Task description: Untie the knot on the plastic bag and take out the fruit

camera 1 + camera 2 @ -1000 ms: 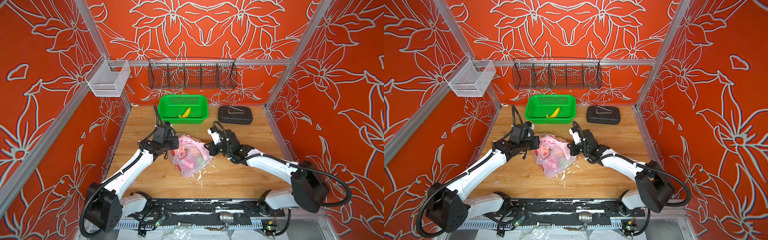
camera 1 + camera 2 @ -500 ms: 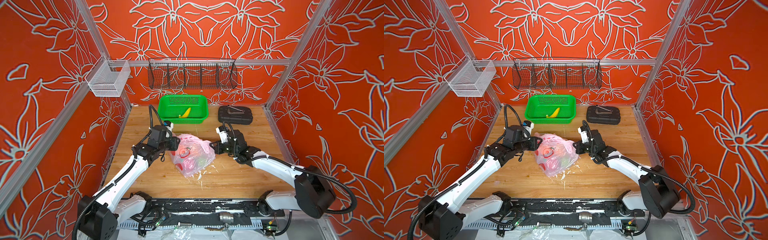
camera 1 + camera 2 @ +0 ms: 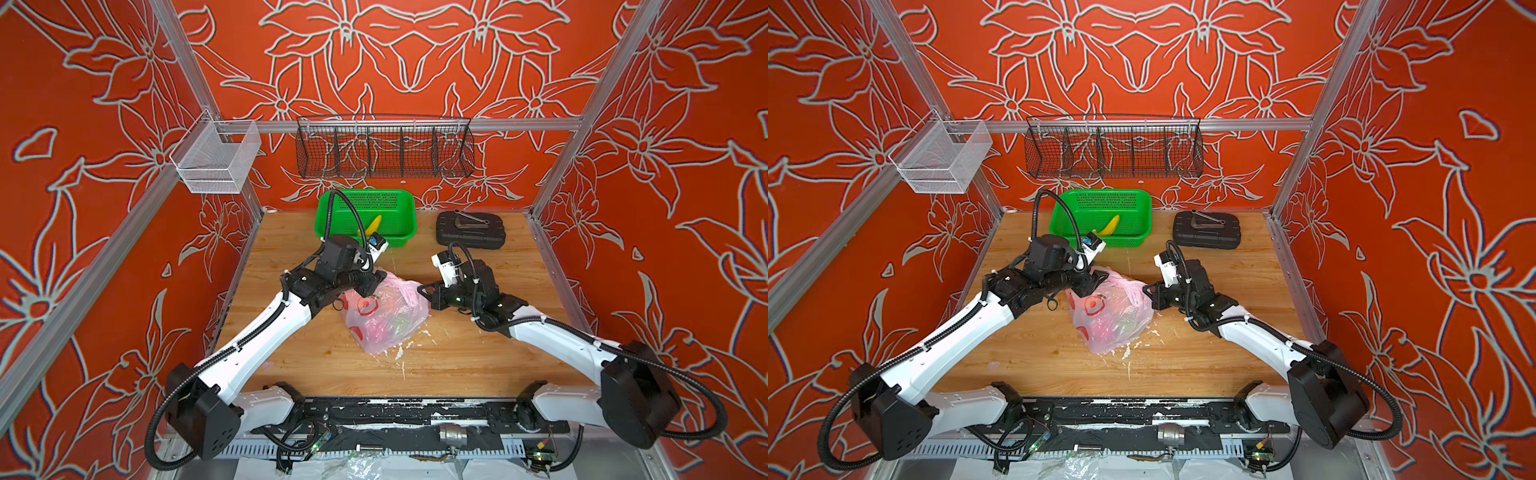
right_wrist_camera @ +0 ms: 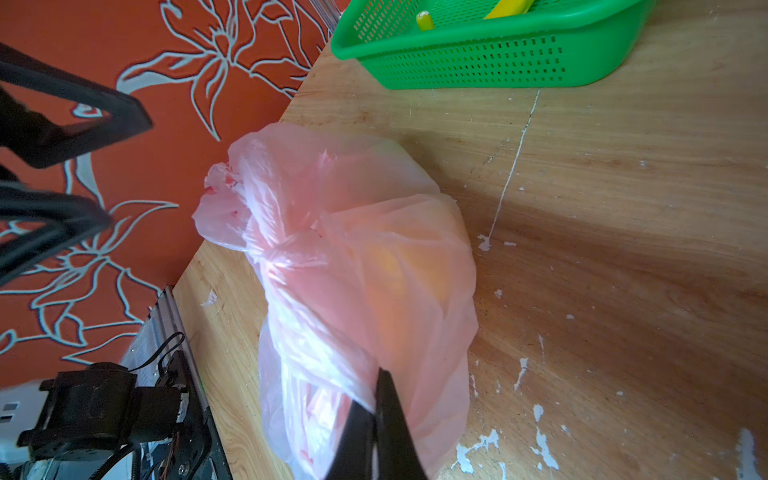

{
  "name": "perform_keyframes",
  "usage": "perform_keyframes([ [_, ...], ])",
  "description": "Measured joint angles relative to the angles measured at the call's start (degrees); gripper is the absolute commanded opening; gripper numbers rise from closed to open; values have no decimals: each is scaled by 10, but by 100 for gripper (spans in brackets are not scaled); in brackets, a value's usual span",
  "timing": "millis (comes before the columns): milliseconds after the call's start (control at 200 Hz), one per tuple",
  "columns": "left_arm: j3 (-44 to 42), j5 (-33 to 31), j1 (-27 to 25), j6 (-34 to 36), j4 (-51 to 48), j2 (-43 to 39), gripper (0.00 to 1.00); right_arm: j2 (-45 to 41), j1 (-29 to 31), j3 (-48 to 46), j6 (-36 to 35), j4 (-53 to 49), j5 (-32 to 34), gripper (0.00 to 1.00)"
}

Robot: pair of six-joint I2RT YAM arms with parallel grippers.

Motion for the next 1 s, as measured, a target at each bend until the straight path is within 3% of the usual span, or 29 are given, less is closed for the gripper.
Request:
perform_keyframes([
  [135, 0, -19, -1, 38, -12, 25, 64, -2, 1, 0, -4, -3, -4, 1],
  [320, 0, -80, -1, 60, -16, 65, 62, -3, 2, 0, -11, -7, -8, 1],
  [555, 0, -140, -2, 35, -9, 103, 25, -3, 3, 0, -13, -9, -8, 0],
  [781, 18, -170, 1, -26, 2, 111, 8, -15, 3, 0, -12, -9, -4, 0],
  [1001, 57, -150, 51, -135, 2, 120, 3, -61, 15, -28, -13, -2, -10, 5],
])
